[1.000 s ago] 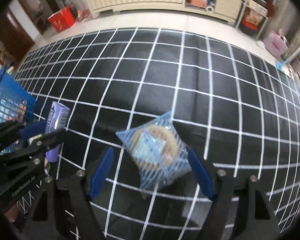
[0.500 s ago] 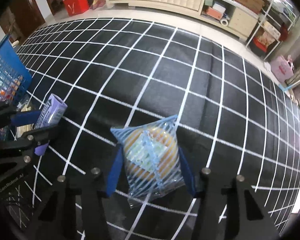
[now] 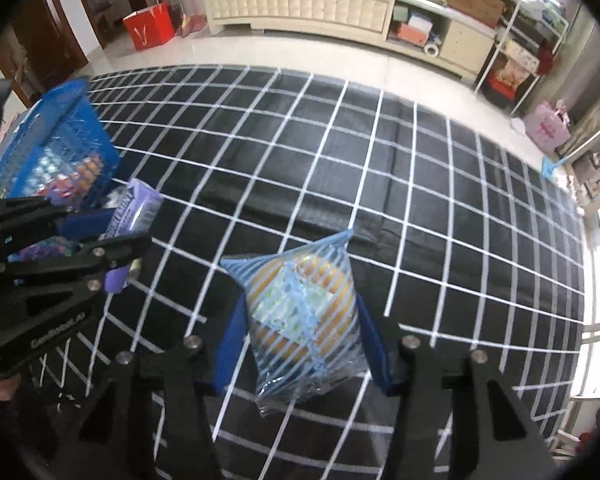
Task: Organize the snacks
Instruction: 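Carry gum and bread bag over the basket and open both tools inside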
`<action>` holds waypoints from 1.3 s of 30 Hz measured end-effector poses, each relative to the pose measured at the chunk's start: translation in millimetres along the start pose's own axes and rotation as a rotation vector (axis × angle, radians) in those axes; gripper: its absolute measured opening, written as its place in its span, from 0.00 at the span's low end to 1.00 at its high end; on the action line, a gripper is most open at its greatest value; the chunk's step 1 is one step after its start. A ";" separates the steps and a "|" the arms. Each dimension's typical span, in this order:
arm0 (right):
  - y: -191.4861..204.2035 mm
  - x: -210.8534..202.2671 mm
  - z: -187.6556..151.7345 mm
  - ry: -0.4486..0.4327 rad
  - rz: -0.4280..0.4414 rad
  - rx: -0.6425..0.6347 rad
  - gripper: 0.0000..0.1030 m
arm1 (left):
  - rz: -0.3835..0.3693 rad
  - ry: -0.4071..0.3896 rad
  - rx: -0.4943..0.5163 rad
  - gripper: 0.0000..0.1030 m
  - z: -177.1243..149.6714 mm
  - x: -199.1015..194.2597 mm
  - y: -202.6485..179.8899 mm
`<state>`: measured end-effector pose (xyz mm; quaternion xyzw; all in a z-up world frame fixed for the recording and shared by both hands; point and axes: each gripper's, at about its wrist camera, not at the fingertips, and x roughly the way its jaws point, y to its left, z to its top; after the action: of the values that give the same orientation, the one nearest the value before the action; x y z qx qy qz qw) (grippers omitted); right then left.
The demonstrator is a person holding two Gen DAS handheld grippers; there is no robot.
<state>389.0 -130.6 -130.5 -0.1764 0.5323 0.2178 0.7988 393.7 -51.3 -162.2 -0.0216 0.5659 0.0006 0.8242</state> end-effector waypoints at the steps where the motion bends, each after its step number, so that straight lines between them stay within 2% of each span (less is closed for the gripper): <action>1: 3.3 -10.4 -0.5 -0.007 -0.011 -0.003 0.56 | -0.008 -0.013 -0.003 0.28 -3.5 -11.4 1.7; 7: 27.4 -66.8 -1.7 -0.070 -0.032 0.000 0.56 | -0.070 -0.075 -0.012 0.28 -18.2 -62.4 20.1; 15: 75.8 -112.0 -0.9 -0.122 -0.049 -0.023 0.56 | -0.070 -0.165 -0.016 0.28 -46.9 -119.8 58.6; 20: 116.8 -127.3 7.6 -0.159 -0.034 -0.043 0.56 | -0.062 -0.168 -0.012 0.28 -63.1 -141.1 88.9; 25: 150.0 -132.1 19.6 -0.180 0.010 -0.064 0.56 | -0.025 -0.179 -0.009 0.28 -72.2 -155.1 119.5; 30: 177.9 -127.3 33.5 -0.182 0.031 -0.085 0.56 | -0.034 -0.165 -0.033 0.28 -76.2 -161.4 160.3; 39: 210.5 -98.6 63.6 -0.158 0.089 -0.089 0.56 | -0.009 -0.144 -0.057 0.28 -62.4 -153.6 210.8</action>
<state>292.0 63.7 -25.9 -0.1703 0.4646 0.2896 0.8193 274.9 160.6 -48.6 -0.0473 0.5048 0.0147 0.8618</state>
